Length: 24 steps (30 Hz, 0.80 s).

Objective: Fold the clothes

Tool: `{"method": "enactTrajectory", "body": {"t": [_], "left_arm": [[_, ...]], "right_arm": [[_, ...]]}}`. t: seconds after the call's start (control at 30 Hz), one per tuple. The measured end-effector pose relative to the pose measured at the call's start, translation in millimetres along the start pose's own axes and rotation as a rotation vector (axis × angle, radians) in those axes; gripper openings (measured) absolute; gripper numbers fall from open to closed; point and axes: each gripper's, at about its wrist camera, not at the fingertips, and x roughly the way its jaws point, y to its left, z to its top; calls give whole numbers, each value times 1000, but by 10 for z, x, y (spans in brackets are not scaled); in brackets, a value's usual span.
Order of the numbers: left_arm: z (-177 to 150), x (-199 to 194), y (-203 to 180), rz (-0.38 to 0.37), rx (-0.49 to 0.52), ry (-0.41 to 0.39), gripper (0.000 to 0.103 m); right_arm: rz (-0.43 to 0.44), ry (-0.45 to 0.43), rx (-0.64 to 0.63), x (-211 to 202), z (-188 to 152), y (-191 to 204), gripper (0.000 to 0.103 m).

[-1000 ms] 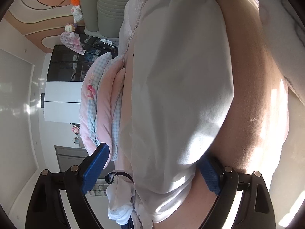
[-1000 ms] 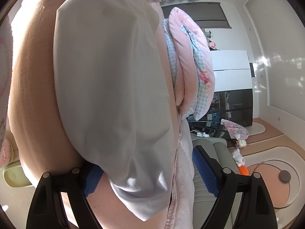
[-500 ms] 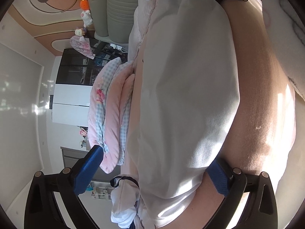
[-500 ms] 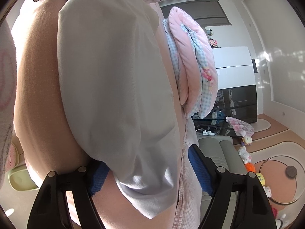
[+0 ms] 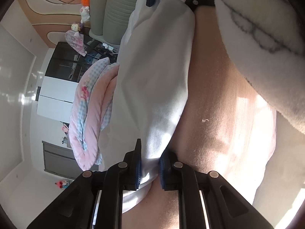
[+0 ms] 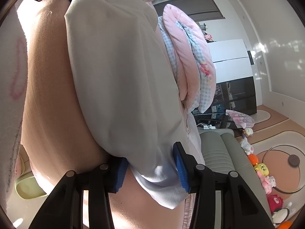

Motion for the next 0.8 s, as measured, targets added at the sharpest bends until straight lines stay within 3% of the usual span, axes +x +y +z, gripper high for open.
{"method": "enactTrajectory", "body": {"t": [0.3, 0.43, 0.7, 0.8], "left_arm": [[57, 35, 34, -45, 27, 28, 10], [63, 46, 68, -84, 18, 34, 10], [92, 72, 145, -197, 5, 53, 10], [124, 99, 258, -265, -21, 74, 10]], "right_arm": [[27, 14, -51, 11, 39, -5, 45], [127, 36, -118, 31, 72, 8, 24], [262, 11, -277, 15, 42, -20, 20], [342, 29, -247, 55, 77, -150, 18]]}}
